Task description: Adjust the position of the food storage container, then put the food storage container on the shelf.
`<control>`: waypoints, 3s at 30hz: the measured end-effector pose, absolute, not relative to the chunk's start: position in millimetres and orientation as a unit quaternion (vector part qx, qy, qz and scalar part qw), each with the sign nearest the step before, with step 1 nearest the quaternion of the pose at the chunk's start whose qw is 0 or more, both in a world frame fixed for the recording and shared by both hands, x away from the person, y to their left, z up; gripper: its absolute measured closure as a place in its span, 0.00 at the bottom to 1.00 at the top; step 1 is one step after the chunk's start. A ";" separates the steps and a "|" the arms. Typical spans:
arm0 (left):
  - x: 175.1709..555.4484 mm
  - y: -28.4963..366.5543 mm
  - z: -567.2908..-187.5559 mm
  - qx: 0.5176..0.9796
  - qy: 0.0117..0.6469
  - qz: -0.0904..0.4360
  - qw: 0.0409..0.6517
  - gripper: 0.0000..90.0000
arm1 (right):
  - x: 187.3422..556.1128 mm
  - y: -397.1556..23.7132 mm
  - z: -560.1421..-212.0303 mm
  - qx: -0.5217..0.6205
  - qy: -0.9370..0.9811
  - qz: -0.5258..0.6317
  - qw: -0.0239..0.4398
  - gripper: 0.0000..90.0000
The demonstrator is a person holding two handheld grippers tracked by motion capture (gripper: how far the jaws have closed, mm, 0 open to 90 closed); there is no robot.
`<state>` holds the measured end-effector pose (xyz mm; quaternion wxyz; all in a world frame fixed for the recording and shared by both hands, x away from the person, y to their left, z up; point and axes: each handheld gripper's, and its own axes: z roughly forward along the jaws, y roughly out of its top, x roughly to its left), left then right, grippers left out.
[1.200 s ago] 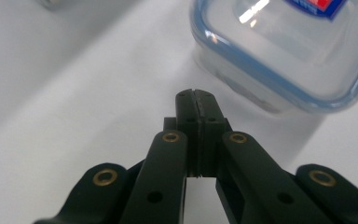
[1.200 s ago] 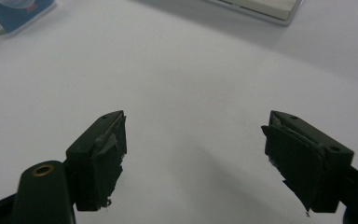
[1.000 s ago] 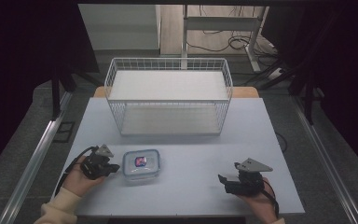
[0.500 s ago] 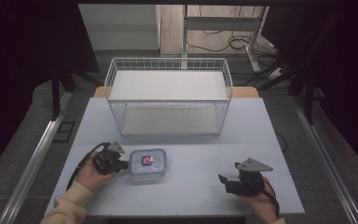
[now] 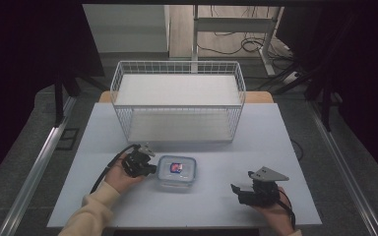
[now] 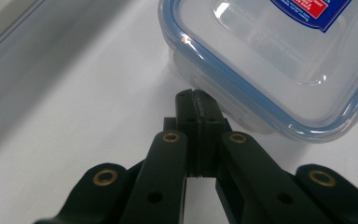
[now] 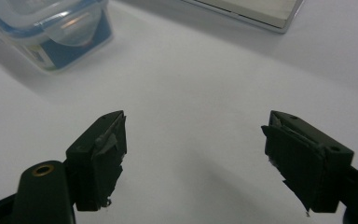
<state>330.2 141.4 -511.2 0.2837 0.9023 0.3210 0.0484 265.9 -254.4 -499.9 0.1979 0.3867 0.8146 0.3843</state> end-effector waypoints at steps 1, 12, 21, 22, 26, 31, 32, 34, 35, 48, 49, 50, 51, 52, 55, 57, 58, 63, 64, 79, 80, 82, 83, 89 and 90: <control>329.3 137.3 -511.5 0.901 0.320 0.046 0.288 1.00 | 265.6 -254.7 -499.4 0.387 0.814 0.386 0.199 0.23; 326.9 127.7 -511.0 0.905 0.309 0.043 0.287 1.00 | 266.5 -254.9 -497.6 0.393 0.810 0.388 0.199 0.23; 318.8 151.2 -501.6 0.869 0.382 0.098 0.298 0.90 | 267.2 -255.7 -493.7 0.399 0.796 0.403 0.212 0.23; 316.2 155.2 -499.1 0.861 0.392 0.102 0.307 0.76 | 266.5 -256.0 -494.2 0.402 0.795 0.404 0.207 0.23; 306.4 161.6 -492.5 0.842 0.426 0.080 0.321 0.53 | 267.0 -255.1 -495.0 0.409 0.792 0.408 0.197 0.23; 295.6 156.6 -491.6 0.840 0.423 0.077 0.331 0.36 | 268.2 -250.6 -496.0 0.403 0.796 0.411 0.189 0.23; 293.9 155.9 -490.1 0.842 0.420 0.081 0.330 0.34 | 267.8 -250.3 -496.3 0.400 0.797 0.411 0.189 0.23; 290.4 155.6 -486.0 0.840 0.418 0.085 0.335 0.30 | 266.3 -250.7 -495.3 0.398 0.798 0.413 0.186 0.23; 288.6 155.9 -484.0 0.838 0.418 0.089 0.339 0.29 | 265.9 -251.1 -494.2 0.396 0.798 0.415 0.185 0.23; 280.5 161.0 -480.9 0.829 0.418 0.110 0.355 0.22 | 281.4 -256.1 -485.4 0.402 0.786 0.433 0.180 0.23; 280.1 160.8 -480.8 0.829 0.417 0.111 0.356 0.22 | 281.5 -255.6 -484.7 0.401 0.787 0.433 0.181 0.23; 280.0 160.3 -480.8 0.830 0.416 0.111 0.355 0.22 | 281.3 -255.2 -484.2 0.400 0.787 0.434 0.181 0.23; 279.8 160.0 -480.7 0.830 0.416 0.112 0.355 0.22 | 281.0 -255.0 -483.9 0.400 0.787 0.433 0.181 0.23; 279.6 160.0 -480.5 0.829 0.417 0.113 0.356 0.22 | 280.9 -255.2 -483.8 0.399 0.788 0.432 0.181 0.23; 280.3 162.1 -479.2 0.825 0.421 0.112 0.360 0.20 | 281.4 -257.2 -483.8 0.401 0.787 0.432 0.181 0.23; 281.4 164.1 -478.9 0.820 0.425 0.109 0.366 0.20 | 281.5 -258.2 -483.0 0.403 0.786 0.433 0.180 0.23; 282.0 164.9 -478.9 0.818 0.428 0.108 0.367 0.21 | 281.5 -258.7 -482.1 0.409 0.781 0.440 0.173 0.23; 284.1 168.1 -480.9 0.809 0.442 0.100 0.374 0.21 | 282.3 -257.4 -481.1 0.417 0.773 0.446 0.170 0.24; 284.5 168.4 -481.0 0.807 0.445 0.097 0.376 0.21 | 282.9 -256.8 -480.9 0.419 0.773 0.448 0.166 0.24; 299.7 160.6 -475.4 0.779 0.464 0.046 0.419 0.21 | 305.2 -209.7 -469.4 0.436 0.775 0.451 0.073 0.21; 301.8 160.4 -475.1 0.778 0.465 0.042 0.421 0.21 | 306.6 -205.7 -469.4 0.436 0.776 0.451 0.068 0.21; 306.3 158.8 -474.3 0.775 0.469 0.035 0.422 0.21 | 310.2 -193.6 -470.5 0.433 0.780 0.447 0.059 0.21; 308.6 157.4 -474.1 0.773 0.471 0.029 0.423 0.21 | 310.2 -193.6 -470.5 0.433 0.780 0.447 0.059 0.21; 316.8 149.2 -477.6 0.770 0.469 -0.004 0.434 0.21 | 318.7 -177.9 -478.7 0.437 0.777 0.453 0.034 0.21; 317.4 148.6 -479.3 0.768 0.470 -0.011 0.435 0.21 | 319.5 -177.2 -480.4 0.439 0.774 0.455 0.031 0.21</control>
